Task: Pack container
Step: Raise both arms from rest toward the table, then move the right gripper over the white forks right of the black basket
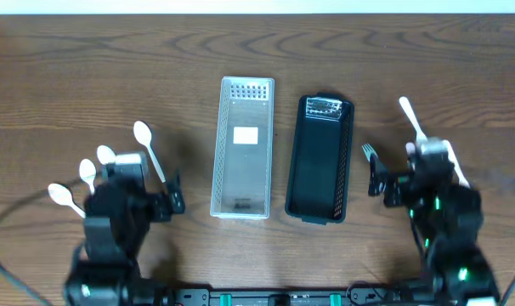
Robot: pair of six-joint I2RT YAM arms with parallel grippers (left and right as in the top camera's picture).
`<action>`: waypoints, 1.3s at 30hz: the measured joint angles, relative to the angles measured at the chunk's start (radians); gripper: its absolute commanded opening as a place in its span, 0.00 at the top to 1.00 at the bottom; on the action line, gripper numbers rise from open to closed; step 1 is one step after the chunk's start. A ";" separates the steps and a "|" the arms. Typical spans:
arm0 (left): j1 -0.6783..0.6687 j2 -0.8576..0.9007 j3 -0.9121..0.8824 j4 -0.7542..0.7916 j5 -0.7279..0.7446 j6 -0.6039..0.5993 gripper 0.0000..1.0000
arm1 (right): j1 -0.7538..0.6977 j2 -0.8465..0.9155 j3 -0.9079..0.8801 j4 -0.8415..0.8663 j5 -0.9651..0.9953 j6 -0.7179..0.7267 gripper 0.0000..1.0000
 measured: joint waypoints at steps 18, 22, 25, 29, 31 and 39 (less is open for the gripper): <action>0.000 0.711 0.431 -0.369 0.000 -0.006 0.02 | -0.001 0.811 0.618 -0.534 0.032 -0.004 0.95; 0.000 0.752 0.431 -0.368 0.000 -0.006 0.02 | 0.000 0.912 0.618 -0.551 0.037 0.000 0.99; 0.000 0.764 0.431 -0.369 0.000 -0.006 0.02 | 0.000 0.981 0.618 -0.554 0.018 0.000 0.96; 0.000 0.766 0.431 -0.368 0.000 -0.006 0.02 | 0.000 1.052 0.618 -0.555 -0.035 0.000 0.92; 0.000 0.766 0.431 -0.368 0.000 -0.006 0.02 | 0.000 1.080 0.618 -0.555 -0.072 0.000 0.92; 0.000 0.766 0.431 -0.368 0.000 -0.006 0.02 | 0.000 1.148 0.618 -0.550 -0.225 -0.011 0.93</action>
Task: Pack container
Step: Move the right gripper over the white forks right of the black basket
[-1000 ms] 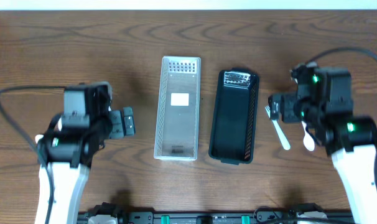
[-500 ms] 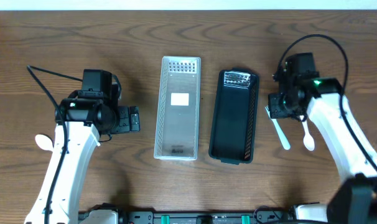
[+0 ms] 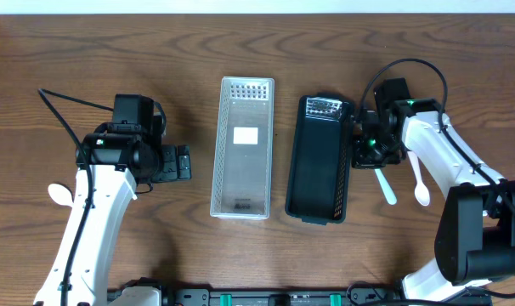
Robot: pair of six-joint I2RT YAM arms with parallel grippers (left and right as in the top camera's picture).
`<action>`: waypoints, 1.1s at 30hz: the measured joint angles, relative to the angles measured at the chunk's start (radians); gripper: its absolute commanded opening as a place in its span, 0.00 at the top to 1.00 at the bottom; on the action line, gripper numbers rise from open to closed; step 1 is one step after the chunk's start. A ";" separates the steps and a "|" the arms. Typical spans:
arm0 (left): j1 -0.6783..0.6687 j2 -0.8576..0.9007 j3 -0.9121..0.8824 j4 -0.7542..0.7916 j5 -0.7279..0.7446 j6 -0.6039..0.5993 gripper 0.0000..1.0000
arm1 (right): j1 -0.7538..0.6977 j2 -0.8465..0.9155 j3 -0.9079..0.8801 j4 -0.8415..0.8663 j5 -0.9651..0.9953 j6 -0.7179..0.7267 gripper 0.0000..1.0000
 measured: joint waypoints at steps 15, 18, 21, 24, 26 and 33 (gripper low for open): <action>0.000 0.000 0.000 0.000 0.000 0.000 0.02 | 0.006 0.000 0.000 0.053 -0.249 -0.072 0.92; 0.000 0.000 0.000 0.000 0.000 0.000 0.03 | 0.006 0.000 0.000 0.053 -0.267 -0.072 0.91; 0.000 0.000 0.000 0.000 0.000 0.000 0.02 | 0.006 0.000 0.000 0.059 -0.289 -0.073 0.90; 0.000 0.000 0.000 0.000 0.000 0.000 0.02 | 0.006 0.000 0.000 0.055 -0.303 -0.074 0.90; 0.000 0.000 0.000 0.000 0.000 0.000 0.02 | 0.006 0.000 0.000 0.047 -0.309 -0.072 0.89; 0.000 0.000 0.000 0.000 0.000 0.000 0.02 | 0.006 0.000 0.000 0.042 -0.309 -0.063 0.89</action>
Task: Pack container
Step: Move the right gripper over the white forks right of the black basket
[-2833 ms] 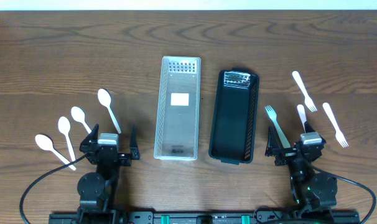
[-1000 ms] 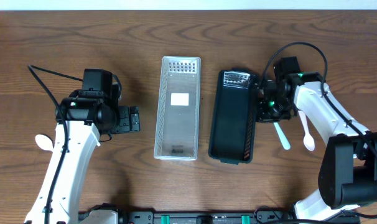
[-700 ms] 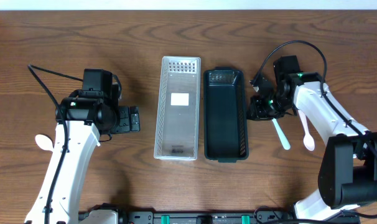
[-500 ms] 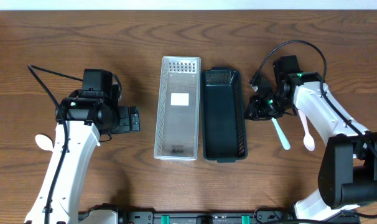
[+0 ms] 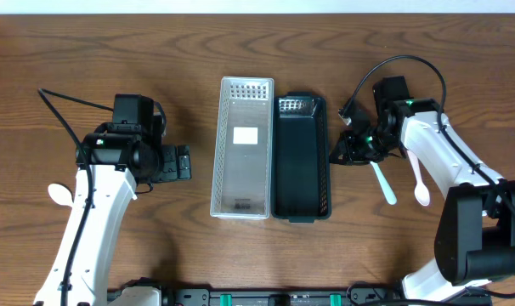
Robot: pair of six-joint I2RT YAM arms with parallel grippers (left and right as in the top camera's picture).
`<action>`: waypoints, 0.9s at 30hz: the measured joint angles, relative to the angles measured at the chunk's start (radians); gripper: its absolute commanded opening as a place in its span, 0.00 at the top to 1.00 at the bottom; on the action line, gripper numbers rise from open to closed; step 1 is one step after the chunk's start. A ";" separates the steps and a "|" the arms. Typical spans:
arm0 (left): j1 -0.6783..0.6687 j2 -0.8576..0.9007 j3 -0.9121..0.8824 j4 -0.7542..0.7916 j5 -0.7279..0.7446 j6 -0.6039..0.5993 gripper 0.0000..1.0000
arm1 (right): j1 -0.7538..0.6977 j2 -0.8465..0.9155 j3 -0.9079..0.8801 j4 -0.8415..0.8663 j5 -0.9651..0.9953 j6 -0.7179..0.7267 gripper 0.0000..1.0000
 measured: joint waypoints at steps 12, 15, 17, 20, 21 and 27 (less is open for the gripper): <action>0.000 0.000 0.000 0.000 0.000 0.000 0.02 | -0.016 0.000 0.071 -0.090 0.307 0.144 0.66; 0.000 -0.002 0.000 0.000 0.000 0.000 0.02 | -0.058 -0.016 0.183 -0.169 0.420 0.177 0.48; 0.000 -0.008 0.000 0.000 0.000 0.001 0.02 | -0.090 -0.054 0.256 -0.208 0.496 0.190 0.01; 0.000 -0.028 0.000 0.000 0.000 0.003 0.02 | -0.123 -0.152 0.320 -0.229 0.586 0.182 0.01; 0.000 -0.040 0.000 0.000 0.000 0.004 0.02 | -0.126 -0.199 0.331 -0.238 0.607 0.179 0.01; 0.000 -0.120 0.000 -0.001 0.000 0.013 0.02 | -0.124 -0.335 0.341 -0.373 0.634 0.174 0.01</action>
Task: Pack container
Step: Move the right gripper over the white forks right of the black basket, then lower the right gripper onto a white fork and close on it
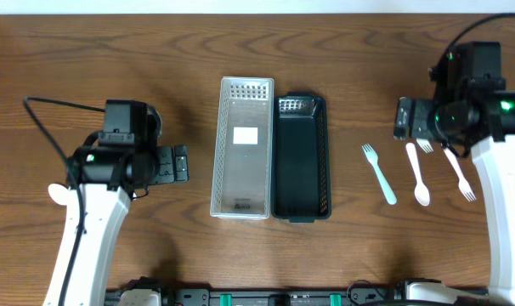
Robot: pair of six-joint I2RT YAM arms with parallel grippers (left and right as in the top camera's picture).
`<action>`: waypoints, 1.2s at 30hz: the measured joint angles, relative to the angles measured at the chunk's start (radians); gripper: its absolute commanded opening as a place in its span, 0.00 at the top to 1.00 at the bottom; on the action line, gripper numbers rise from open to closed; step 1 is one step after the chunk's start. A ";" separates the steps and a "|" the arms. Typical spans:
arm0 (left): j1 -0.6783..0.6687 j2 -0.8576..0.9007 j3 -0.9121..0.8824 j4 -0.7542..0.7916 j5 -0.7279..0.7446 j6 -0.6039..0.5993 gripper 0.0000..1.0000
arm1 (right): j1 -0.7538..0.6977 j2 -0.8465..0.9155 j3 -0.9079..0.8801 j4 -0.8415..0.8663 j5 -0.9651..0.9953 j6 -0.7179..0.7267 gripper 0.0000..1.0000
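Note:
A clear white basket (242,146) and a black basket (300,159) stand side by side at the table's middle, their long walls touching; both look empty. On the right lie a pale blue fork (379,172), a white spoon (417,176) and a white fork (458,174). My right gripper (401,119) hovers just behind them, open and empty, well right of the black basket. My left gripper (181,163) is open and empty, a little left of the white basket. One white spoon (59,195) shows beside the left arm; other spoons are hidden under it.
Another white fork (425,145) lies partly under the right wrist. The left arm's cable (49,132) loops over the table at far left. Brown wooden tabletop (257,51) runs behind the baskets.
My right gripper has left the black basket's right wall and now sits far to the right, behind the cutlery. The black basket stays against the white one. The left arm shifted slightly.
First both arms were low at the front and the baskets stood apart. Then my right gripper was at the black basket's right wall and the left arm over the spoons. Then the black basket stood against the white one. Now the right gripper is far right.

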 measured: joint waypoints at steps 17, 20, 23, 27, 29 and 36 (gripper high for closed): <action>0.000 -0.114 0.000 -0.044 0.000 0.014 0.02 | 0.056 -0.011 -0.424 0.251 -0.001 -0.002 0.01; 0.000 -0.114 0.000 -0.045 0.000 0.014 0.02 | 0.069 -0.013 -0.431 0.310 -0.042 -0.077 0.01; 0.000 -0.114 0.000 -0.046 0.000 0.014 0.02 | 0.077 -0.013 -0.434 0.332 -0.074 -0.149 0.01; 0.000 -0.114 0.000 -0.046 0.000 0.014 0.02 | 0.079 -0.009 -0.435 0.329 -0.094 -0.222 0.01; 0.000 -0.114 0.000 -0.046 0.000 0.014 0.02 | 0.079 0.005 -0.435 0.329 -0.097 -0.248 0.01; 0.000 -0.114 0.000 -0.048 0.000 0.013 0.02 | 0.079 0.129 -0.436 0.343 -0.107 -0.302 0.01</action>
